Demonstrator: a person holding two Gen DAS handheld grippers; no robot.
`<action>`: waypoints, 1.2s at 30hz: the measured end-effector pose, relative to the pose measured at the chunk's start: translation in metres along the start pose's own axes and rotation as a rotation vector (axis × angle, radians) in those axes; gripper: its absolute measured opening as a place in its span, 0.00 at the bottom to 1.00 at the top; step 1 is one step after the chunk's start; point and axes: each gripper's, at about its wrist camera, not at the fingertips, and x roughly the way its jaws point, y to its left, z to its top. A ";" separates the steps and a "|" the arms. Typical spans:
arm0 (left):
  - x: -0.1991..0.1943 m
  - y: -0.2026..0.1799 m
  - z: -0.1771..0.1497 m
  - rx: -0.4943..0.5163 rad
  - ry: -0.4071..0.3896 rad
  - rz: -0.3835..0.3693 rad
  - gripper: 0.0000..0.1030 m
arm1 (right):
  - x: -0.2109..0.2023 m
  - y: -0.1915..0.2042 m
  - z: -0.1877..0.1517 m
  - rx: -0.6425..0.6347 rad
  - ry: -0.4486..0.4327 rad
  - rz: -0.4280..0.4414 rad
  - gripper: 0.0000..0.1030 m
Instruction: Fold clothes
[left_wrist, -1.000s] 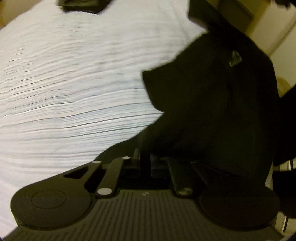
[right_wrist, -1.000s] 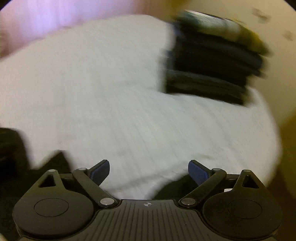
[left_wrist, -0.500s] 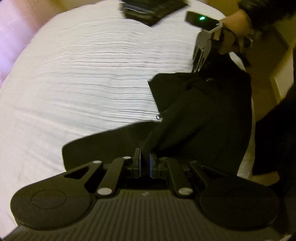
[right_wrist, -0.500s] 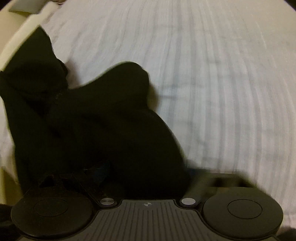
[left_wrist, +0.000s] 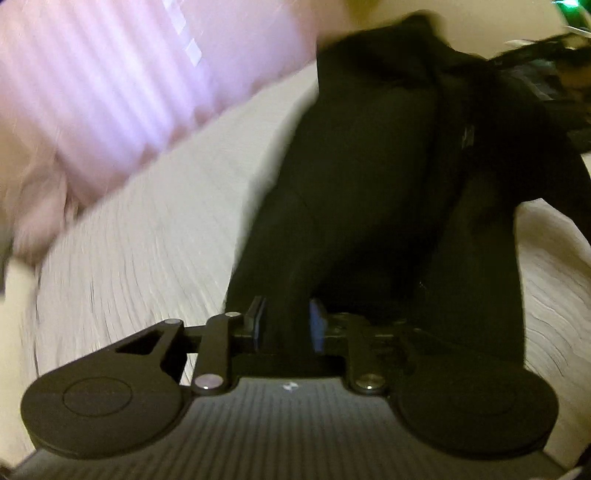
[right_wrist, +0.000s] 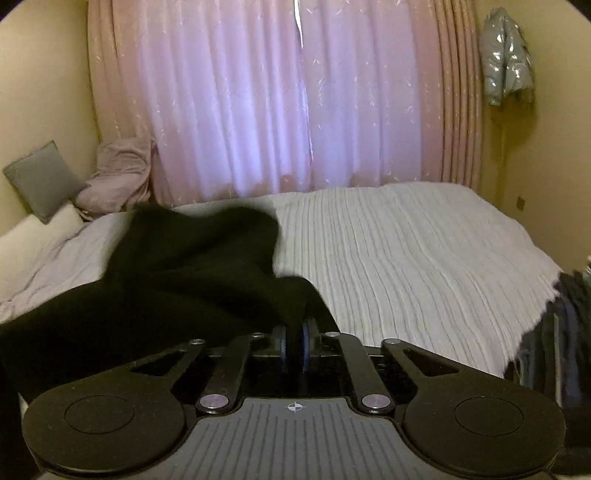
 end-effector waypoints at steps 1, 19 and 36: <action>0.007 0.000 -0.006 -0.015 0.023 -0.001 0.31 | 0.010 0.003 -0.003 0.008 0.010 -0.039 0.93; 0.071 -0.011 -0.183 -0.106 0.416 -0.187 0.60 | -0.031 0.088 -0.267 0.719 0.661 0.287 0.94; -0.037 0.193 -0.153 -0.203 0.198 0.144 0.08 | -0.123 0.005 -0.202 0.604 0.635 0.230 0.11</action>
